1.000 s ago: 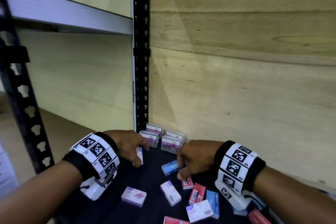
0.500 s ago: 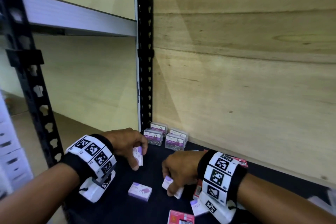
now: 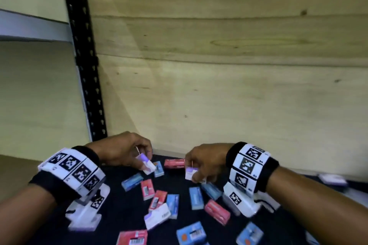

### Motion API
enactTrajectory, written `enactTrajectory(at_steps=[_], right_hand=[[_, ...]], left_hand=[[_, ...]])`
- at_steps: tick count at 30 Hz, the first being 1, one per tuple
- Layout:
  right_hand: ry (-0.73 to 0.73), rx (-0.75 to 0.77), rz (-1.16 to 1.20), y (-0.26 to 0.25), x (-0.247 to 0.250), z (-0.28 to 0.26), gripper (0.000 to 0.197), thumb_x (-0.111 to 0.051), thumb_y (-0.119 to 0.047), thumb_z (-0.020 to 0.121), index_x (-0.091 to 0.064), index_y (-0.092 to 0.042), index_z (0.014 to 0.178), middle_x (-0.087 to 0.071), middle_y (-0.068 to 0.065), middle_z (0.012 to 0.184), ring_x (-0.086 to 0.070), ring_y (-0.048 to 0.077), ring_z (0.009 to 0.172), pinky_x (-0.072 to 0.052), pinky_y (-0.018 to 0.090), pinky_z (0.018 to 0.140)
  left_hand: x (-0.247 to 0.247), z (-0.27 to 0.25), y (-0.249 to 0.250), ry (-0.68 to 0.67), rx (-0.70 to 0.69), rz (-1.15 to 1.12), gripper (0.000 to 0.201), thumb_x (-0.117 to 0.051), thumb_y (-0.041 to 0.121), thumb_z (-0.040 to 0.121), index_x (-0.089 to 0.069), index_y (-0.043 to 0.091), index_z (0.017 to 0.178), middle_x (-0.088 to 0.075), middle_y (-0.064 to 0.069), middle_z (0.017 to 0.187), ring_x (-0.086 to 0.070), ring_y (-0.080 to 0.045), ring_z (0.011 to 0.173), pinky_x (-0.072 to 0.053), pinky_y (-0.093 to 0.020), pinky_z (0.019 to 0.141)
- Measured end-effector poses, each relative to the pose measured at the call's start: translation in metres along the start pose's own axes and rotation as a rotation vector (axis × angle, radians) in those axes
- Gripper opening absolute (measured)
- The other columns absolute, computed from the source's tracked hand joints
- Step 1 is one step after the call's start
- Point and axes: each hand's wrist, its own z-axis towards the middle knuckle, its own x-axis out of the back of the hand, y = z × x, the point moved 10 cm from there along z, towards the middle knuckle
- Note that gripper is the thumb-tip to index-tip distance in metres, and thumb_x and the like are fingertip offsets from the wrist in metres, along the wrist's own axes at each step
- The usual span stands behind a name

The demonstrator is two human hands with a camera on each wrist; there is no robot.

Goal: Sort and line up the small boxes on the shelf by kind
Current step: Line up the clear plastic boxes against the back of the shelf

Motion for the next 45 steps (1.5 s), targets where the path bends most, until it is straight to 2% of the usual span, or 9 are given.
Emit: enactTrajectory(at_steps=[7,9,12,15,18,20,30,38,45], right_hand=[[0.002,-0.263,0.028,0.144,-0.001,-0.085,0.027,-0.060,-0.015,0.091,-0.063,-0.016,0.117,-0.071,0.005,0.110,-0.064,0.018,0.077,-0.054,0.033,0.083],[0.016,-0.332,0.005,0.178,0.000,-0.109,0.029,-0.059,-0.015,0.091,-0.063,-0.014,0.121,-0.069,0.001,0.113,-0.063,0.018,0.084,-0.050,0.029,0.083],[0.035,-0.441,0.002,0.230,-0.002,-0.147,0.036,-0.058,-0.016,0.093,-0.060,-0.015,0.129,-0.063,-0.002,0.118,-0.057,0.017,0.094,-0.041,0.023,0.080],[0.056,-0.538,0.047,0.276,-0.009,-0.173,0.033,-0.059,-0.012,0.092,-0.063,-0.014,0.125,-0.069,0.002,0.116,-0.067,0.020,0.089,-0.049,0.026,0.079],[0.045,-0.603,0.071,0.313,-0.016,-0.192,0.024,-0.061,-0.009,0.090,-0.069,-0.012,0.112,-0.073,0.005,0.109,-0.065,0.015,0.074,-0.055,0.029,0.078],[0.042,-0.630,0.046,0.331,-0.020,-0.202,0.021,-0.063,-0.009,0.089,-0.069,-0.015,0.107,-0.073,0.003,0.105,-0.063,0.014,0.080,-0.053,0.031,0.082],[0.028,-0.629,0.072,0.368,-0.044,-0.204,0.031,-0.063,-0.010,0.088,-0.067,-0.021,0.117,-0.060,-0.009,0.100,-0.055,0.012,0.094,-0.046,0.026,0.084],[-0.122,-0.733,0.011,0.392,-0.057,-0.224,0.036,-0.068,-0.009,0.088,-0.067,-0.019,0.122,-0.067,0.000,0.114,-0.058,0.014,0.095,-0.041,0.021,0.075],[-0.123,-0.701,-0.008,0.394,-0.065,-0.221,0.036,-0.059,-0.004,0.089,-0.069,-0.014,0.122,-0.067,0.005,0.125,-0.062,0.022,0.114,-0.049,0.027,0.085]], left_hand=[[-0.049,0.082,0.124,-0.072,-0.211,0.096,0.016,-0.077,0.029,0.080,-0.066,0.034,0.090,-0.069,0.015,0.082,-0.061,-0.003,0.071,-0.046,-0.018,0.067],[-0.062,0.102,0.156,-0.084,-0.263,0.090,0.015,-0.075,0.030,0.082,-0.066,0.033,0.094,-0.069,0.013,0.087,-0.062,-0.004,0.074,-0.048,-0.020,0.070],[-0.082,0.134,0.207,-0.101,-0.325,0.075,0.022,-0.072,0.028,0.087,-0.065,0.031,0.108,-0.068,0.015,0.096,-0.058,0.005,0.076,-0.043,-0.008,0.069],[-0.102,0.165,0.247,-0.108,-0.360,0.092,0.038,-0.068,0.023,0.091,-0.060,0.027,0.127,-0.066,0.010,0.111,-0.059,0.000,0.089,-0.042,-0.009,0.078],[-0.121,0.191,0.278,-0.109,-0.378,0.110,0.036,-0.067,0.019,0.091,-0.064,0.023,0.126,-0.067,0.005,0.115,-0.058,-0.004,0.091,-0.041,-0.013,0.079],[-0.135,0.205,0.295,-0.124,-0.396,0.134,0.032,-0.066,0.018,0.091,-0.066,0.020,0.124,-0.068,0.003,0.116,-0.059,-0.007,0.093,-0.042,-0.014,0.078],[-0.192,0.244,0.323,-0.276,-0.362,0.131,0.032,-0.069,0.017,0.090,-0.067,0.015,0.122,-0.068,-0.001,0.118,-0.063,-0.014,0.105,-0.049,-0.023,0.086],[-0.198,0.250,0.334,-0.269,-0.383,0.137,0.026,-0.066,0.016,0.092,-0.069,0.014,0.117,-0.072,0.001,0.112,-0.066,-0.013,0.098,-0.049,-0.021,0.080],[-0.200,0.244,0.338,-0.234,-0.393,0.316,0.030,-0.059,0.018,0.095,-0.067,0.018,0.124,-0.067,-0.004,0.119,-0.063,-0.022,0.104,-0.051,-0.031,0.089]])
